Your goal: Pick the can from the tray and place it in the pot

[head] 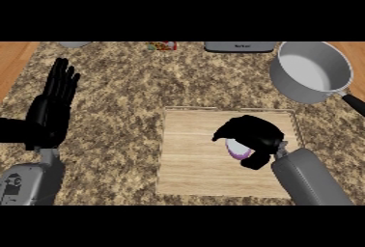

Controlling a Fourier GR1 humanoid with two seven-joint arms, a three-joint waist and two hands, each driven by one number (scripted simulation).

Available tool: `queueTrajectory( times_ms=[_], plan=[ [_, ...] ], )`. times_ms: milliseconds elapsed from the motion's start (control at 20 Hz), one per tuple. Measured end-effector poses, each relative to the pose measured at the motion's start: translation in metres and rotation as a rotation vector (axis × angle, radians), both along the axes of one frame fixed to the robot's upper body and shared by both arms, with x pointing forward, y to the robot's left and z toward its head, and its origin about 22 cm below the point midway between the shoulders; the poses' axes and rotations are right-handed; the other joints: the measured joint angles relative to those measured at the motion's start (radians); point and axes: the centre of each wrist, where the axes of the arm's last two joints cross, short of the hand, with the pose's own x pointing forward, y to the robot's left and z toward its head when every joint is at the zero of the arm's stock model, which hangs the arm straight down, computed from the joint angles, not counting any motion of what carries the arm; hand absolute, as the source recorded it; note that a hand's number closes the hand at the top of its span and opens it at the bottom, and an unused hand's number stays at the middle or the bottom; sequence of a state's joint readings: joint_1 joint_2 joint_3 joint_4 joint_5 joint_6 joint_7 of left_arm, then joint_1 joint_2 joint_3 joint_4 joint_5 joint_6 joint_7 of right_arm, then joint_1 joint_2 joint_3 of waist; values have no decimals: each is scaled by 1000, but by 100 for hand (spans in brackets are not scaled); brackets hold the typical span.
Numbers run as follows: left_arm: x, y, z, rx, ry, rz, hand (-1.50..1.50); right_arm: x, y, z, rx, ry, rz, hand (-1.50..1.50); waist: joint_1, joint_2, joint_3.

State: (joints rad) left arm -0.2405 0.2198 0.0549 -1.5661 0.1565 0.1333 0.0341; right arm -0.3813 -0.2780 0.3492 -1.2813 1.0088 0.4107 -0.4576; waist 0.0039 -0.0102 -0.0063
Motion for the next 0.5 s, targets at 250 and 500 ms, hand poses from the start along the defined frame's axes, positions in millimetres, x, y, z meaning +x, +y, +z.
queueTrajectory(
  times_ms=[250, 500],
  plan=[
    [6, -2, 4, 1, 6, -3, 0, -2, 18, -6, 24, -68, 86, 150, -1, -4, -3],
    [8, 3, 7, -3, 8, 6, 0, -5, 25, -8, 34, -104, 105, 150, -2, -4, -2]
  ],
)
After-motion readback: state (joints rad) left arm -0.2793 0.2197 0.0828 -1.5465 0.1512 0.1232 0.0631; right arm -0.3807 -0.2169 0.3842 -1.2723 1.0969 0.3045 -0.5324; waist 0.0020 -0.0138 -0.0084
